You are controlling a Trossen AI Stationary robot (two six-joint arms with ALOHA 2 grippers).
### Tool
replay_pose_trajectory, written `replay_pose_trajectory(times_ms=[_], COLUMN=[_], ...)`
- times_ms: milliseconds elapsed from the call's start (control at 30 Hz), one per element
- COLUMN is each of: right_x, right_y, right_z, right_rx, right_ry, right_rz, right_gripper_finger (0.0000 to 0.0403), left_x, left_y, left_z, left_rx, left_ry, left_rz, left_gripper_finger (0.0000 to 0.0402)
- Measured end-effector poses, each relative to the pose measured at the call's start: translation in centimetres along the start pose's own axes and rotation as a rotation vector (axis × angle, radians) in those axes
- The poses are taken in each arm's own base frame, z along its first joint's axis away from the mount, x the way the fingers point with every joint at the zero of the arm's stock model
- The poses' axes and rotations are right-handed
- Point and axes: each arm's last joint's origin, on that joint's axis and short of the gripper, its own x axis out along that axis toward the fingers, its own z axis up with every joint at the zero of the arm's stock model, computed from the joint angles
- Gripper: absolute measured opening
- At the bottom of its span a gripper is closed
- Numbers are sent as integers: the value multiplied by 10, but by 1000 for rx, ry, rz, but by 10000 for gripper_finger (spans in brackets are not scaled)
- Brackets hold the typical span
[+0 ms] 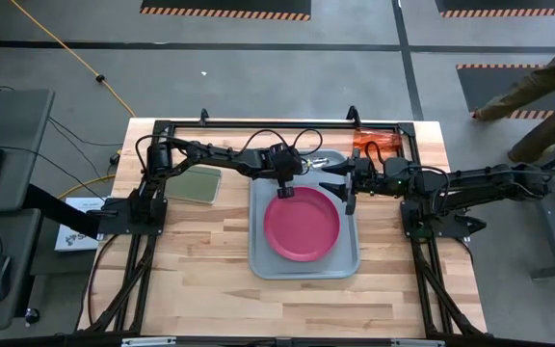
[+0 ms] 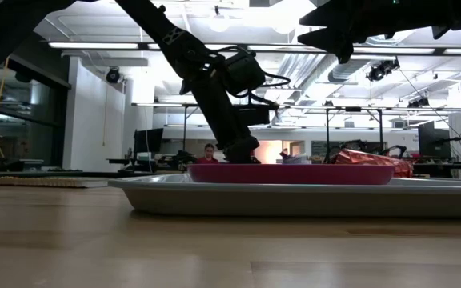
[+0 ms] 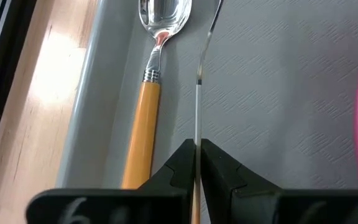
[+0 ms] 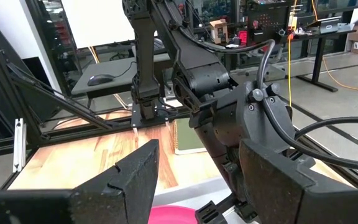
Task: Pick and place plate/cup/fork/spoon on tray
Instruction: Put the fork on the tray at the top of the plate
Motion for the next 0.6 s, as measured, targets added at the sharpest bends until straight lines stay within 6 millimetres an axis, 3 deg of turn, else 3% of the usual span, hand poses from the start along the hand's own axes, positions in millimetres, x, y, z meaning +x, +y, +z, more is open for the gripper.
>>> replay_pose_trajectory(times_ms=[600], right_x=[0], right_y=[0], right_z=[0], right_rx=[0], right_ry=[0], right_rz=[0], right_gripper_finger=[215], left_x=[0], left_y=[0], left_z=[0], left_rx=[-19], left_ry=[-2], left_rz=[-3], left_gripper_finger=[19])
